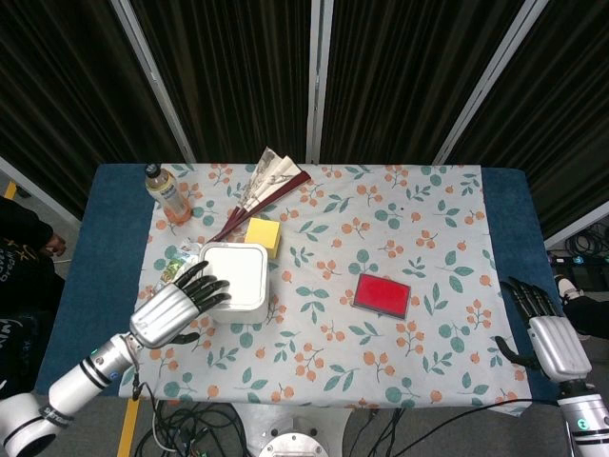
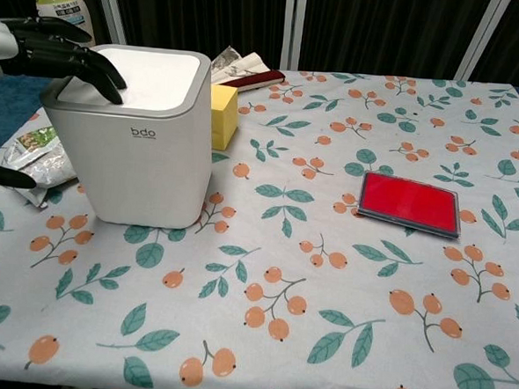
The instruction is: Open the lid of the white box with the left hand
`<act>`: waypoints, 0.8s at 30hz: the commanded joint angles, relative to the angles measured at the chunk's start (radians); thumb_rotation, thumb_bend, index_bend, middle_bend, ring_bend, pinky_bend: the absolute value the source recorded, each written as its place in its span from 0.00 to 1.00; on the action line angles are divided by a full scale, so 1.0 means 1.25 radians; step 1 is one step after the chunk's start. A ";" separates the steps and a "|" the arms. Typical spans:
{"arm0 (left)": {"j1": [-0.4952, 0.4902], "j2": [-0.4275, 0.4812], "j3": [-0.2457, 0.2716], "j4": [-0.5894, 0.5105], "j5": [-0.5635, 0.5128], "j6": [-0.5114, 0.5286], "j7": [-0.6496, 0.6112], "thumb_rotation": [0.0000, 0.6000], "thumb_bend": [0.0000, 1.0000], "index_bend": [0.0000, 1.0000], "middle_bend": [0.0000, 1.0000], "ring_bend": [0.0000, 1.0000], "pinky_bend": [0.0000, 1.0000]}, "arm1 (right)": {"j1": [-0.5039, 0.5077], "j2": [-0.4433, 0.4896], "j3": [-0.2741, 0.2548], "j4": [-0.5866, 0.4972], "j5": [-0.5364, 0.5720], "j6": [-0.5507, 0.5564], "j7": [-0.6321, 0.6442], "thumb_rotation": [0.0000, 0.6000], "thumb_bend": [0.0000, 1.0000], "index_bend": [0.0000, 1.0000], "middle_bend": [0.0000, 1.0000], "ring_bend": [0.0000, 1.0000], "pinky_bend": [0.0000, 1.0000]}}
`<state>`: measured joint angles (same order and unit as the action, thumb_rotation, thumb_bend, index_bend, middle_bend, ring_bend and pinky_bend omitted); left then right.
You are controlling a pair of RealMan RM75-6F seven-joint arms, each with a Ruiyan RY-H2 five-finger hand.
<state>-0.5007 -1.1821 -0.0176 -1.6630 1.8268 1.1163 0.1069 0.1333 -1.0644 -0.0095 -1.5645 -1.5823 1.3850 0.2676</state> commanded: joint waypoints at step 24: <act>0.332 0.036 0.031 0.041 -0.276 0.367 -0.007 1.00 0.03 0.19 0.19 0.20 0.02 | -0.013 0.012 0.008 0.006 -0.030 0.063 0.021 1.00 0.26 0.00 0.00 0.00 0.00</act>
<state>-0.1130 -1.1216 0.0105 -1.6280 1.5134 1.5701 0.0793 0.1175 -1.0498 -0.0005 -1.5563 -1.6194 1.4621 0.2946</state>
